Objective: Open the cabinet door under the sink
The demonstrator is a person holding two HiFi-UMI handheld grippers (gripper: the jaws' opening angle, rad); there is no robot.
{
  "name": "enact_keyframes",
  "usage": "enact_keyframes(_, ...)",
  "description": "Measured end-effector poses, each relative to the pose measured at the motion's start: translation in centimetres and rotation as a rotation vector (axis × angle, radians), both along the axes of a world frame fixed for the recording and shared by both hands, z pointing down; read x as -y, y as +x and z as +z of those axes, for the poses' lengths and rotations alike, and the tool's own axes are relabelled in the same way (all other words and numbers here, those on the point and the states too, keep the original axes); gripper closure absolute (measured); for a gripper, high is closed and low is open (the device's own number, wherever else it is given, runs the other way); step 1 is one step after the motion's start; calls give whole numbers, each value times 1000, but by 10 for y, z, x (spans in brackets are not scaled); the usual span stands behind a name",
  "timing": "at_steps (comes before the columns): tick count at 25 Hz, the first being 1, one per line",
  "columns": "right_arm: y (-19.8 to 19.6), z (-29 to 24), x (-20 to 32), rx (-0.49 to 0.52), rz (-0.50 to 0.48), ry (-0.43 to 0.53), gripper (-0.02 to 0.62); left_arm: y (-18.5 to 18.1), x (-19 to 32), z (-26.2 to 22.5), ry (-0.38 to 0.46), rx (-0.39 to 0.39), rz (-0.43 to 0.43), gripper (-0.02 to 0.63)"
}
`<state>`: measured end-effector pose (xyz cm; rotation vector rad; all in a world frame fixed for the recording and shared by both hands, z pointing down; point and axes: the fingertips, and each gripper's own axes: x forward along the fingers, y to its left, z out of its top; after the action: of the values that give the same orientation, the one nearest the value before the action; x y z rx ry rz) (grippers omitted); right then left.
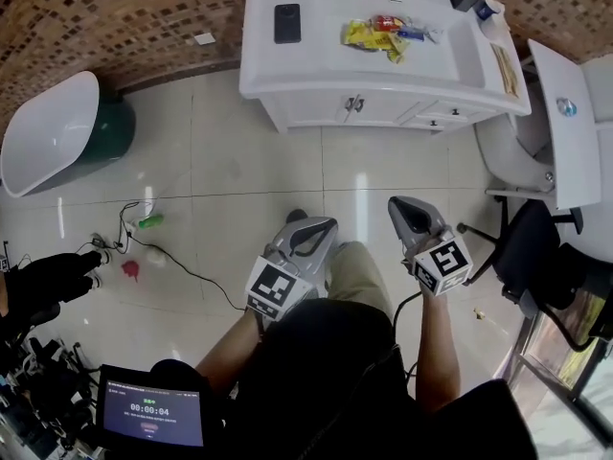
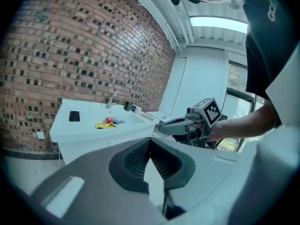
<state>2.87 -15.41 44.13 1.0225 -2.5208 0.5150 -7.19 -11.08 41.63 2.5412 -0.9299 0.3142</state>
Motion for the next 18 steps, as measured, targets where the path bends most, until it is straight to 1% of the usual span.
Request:
enact_keyframes(2, -3, 17, 16, -20, 5, -11, 604, -3, 18, 5, 5, 7, 20, 589)
enact_keyframes(4, -2, 37, 29, -2, 15, -38, 604, 0, 31, 8, 3, 4, 33, 589)
enact_keyframes(9, 10, 102, 74, 14, 24, -61, 604, 15, 71, 34, -22, 15, 46, 589)
enact_keyframes(13, 18, 164, 121, 11, -4, -74, 604, 27, 115, 54, -26, 16, 17, 589)
enact_keyframes(18, 24, 232, 171, -19, -20, -90, 604, 36, 151, 87, -57, -29, -59, 589)
